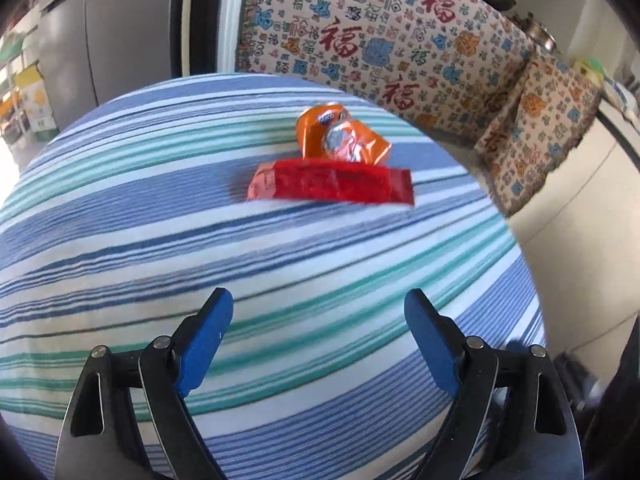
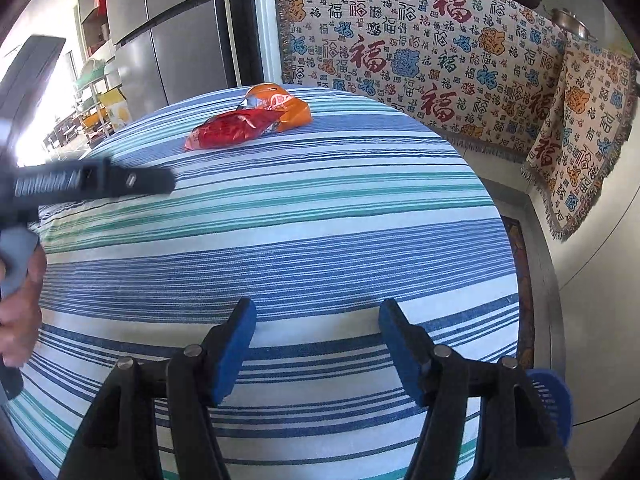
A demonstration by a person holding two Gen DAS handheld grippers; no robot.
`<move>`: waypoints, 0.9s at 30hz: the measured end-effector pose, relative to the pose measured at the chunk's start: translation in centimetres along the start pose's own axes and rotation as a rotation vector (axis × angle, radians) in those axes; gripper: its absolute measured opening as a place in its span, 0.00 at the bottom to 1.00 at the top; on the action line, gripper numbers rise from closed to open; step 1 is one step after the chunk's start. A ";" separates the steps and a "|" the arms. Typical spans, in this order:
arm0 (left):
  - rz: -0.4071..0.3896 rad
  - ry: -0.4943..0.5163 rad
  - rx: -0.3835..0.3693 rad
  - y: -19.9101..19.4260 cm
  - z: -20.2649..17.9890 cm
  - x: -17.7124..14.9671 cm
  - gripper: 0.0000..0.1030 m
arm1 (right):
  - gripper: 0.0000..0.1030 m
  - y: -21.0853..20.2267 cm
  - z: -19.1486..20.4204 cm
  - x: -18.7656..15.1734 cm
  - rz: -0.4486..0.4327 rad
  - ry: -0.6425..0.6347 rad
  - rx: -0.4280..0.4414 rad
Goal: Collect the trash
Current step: 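Grasp the red snack wrapper with the left tool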
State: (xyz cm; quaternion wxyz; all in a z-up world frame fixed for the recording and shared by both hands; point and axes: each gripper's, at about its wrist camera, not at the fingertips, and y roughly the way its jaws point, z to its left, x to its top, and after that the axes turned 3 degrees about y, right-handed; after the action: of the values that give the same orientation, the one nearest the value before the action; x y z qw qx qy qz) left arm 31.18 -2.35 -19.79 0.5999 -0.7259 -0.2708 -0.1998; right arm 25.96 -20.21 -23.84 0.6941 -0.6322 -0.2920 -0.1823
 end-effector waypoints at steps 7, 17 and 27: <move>0.058 -0.206 0.091 4.9 -1.9 6.5 0.83 | 0.66 0.0 0.0 0.1 -0.005 -0.014 0.019; 0.111 -0.097 0.084 4.4 0.1 2.6 0.23 | 0.67 0.0 0.1 0.0 -0.006 -0.019 0.022; 0.199 0.257 -0.027 -2.4 4.4 -1.2 0.34 | 0.68 0.2 0.2 0.2 -0.004 -0.015 0.012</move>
State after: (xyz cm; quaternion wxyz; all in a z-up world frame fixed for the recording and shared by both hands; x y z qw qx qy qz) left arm 28.57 2.09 -19.63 0.6365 -0.7257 -0.1158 -0.2341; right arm 26.21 -20.01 -23.91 0.6955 -0.6286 -0.2997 -0.1772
